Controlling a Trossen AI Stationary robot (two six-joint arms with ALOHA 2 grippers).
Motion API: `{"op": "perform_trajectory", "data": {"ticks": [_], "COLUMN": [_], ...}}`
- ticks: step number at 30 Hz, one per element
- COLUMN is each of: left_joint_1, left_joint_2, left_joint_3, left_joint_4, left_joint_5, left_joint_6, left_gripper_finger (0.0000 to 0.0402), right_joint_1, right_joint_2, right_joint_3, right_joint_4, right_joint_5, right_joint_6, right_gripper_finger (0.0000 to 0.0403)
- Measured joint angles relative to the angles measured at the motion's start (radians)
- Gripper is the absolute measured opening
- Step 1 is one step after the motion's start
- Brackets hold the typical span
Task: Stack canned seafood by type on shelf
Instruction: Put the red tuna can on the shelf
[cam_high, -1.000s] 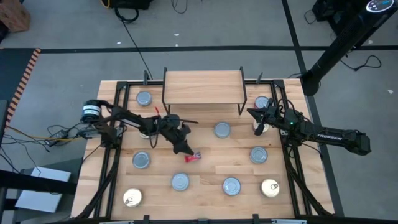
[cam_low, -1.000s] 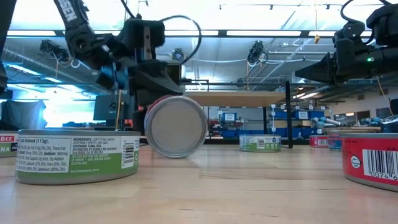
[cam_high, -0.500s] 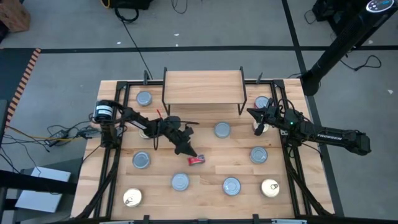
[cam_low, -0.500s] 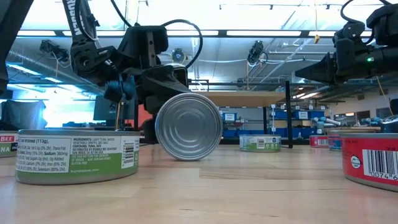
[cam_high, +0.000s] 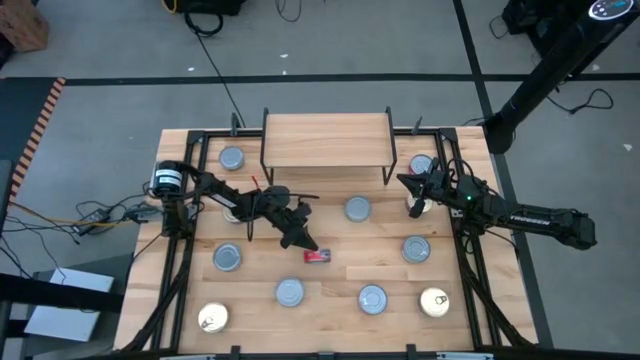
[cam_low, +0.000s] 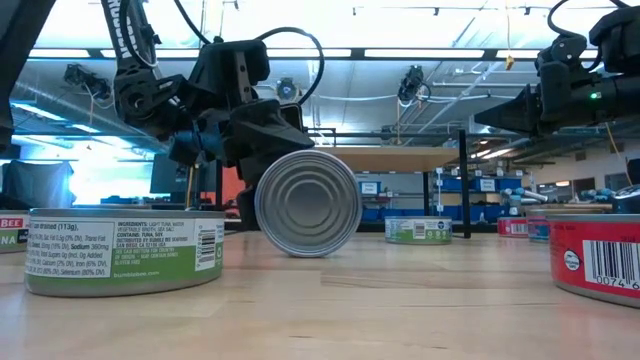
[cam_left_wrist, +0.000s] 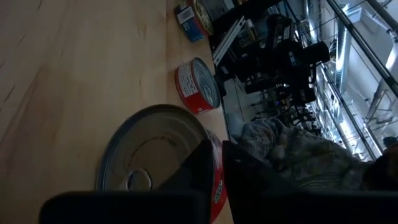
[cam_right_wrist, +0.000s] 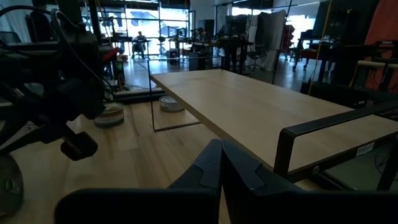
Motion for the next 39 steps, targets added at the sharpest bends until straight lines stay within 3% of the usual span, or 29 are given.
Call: {"op": "perform_trajectory", "data": {"ticks": [13, 31, 39], "left_joint_1": [0.034, 0.067, 0.116], "left_joint_2": [0.000, -0.001, -0.001], "left_joint_3": [0.000, 0.024, 0.024], "left_joint_4": [0.002, 0.008, 0.115], "left_joint_5": [0.028, 0.072, 0.099], "left_joint_6": [0.028, 0.153, 0.154], "left_gripper_finger": [0.0090, 0.0092, 0.0092], "right_joint_1": [0.000, 0.000, 0.000], "right_joint_2": [0.000, 0.000, 0.000], "right_joint_3": [0.000, 0.000, 0.000], "right_joint_4": [0.000, 0.000, 0.000], "right_joint_5": [0.000, 0.000, 0.000], "right_joint_6": [0.000, 0.000, 0.000], "right_gripper_finger": [0.0019, 0.0019, 0.0019]}}
